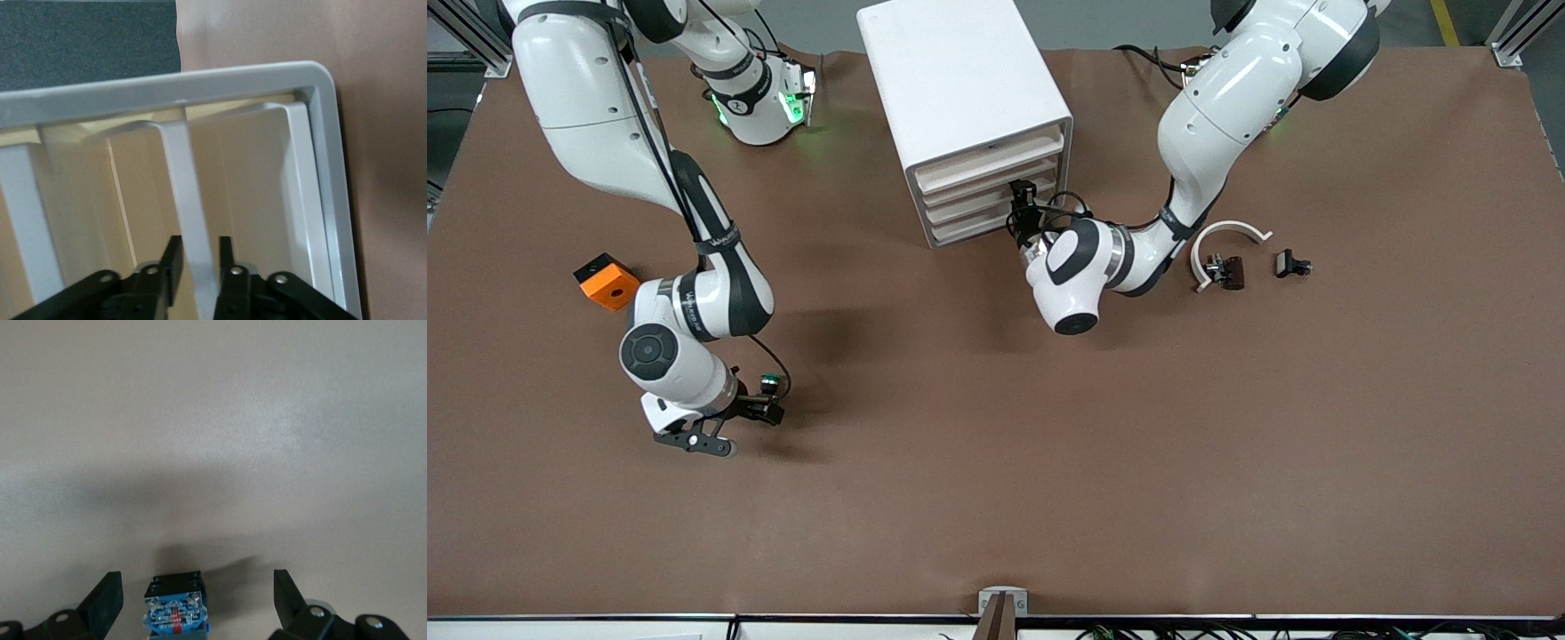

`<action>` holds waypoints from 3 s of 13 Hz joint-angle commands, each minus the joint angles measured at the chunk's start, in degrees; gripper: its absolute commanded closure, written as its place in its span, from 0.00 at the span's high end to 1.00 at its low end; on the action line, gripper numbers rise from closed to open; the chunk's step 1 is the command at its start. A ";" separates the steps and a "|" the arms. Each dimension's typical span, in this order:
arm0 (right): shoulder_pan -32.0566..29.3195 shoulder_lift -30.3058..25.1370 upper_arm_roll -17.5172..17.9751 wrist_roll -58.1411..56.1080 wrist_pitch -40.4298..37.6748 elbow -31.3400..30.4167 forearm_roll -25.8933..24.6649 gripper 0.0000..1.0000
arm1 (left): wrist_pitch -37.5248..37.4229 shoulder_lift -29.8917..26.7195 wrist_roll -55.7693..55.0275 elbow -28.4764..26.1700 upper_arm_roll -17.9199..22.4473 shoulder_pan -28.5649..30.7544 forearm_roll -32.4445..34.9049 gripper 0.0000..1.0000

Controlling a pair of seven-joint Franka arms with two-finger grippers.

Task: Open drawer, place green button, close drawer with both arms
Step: 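Pull the bottom drawer open with the left gripper while the right gripper lifts the button, then carry the button over the open drawer with the right gripper while the left gripper withdraws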

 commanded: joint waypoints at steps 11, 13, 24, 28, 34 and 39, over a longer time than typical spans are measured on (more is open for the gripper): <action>0.39 -0.15 0.98 1.59 1.31 -1.41 2.64 1.00 | -0.01 2.28 2.02 8.38 5.68 -1.26 5.48 0.10; 0.66 -0.15 0.89 1.50 1.23 -1.50 2.64 0.79 | -0.01 2.36 3.94 9.44 7.61 -1.26 5.39 0.10; 1.45 -6.20 3.08 6.92 -10.69 0.17 2.73 0.00 | 2.80 4.56 8.09 14.28 12.71 -0.99 5.30 0.41; 1.54 -12.79 10.10 20.71 -20.11 1.31 2.73 0.00 | 2.54 3.42 8.35 14.63 13.86 -0.73 5.48 1.00; 3.54 -15.70 22.24 46.46 -23.38 1.23 2.64 0.00 | -0.88 -2.37 9.75 19.19 14.47 -0.21 23.37 1.00; 13.83 -15.70 22.16 62.21 -22.16 0.96 1.77 0.00 | -1.24 -12.37 26.15 20.52 14.82 6.55 32.45 1.00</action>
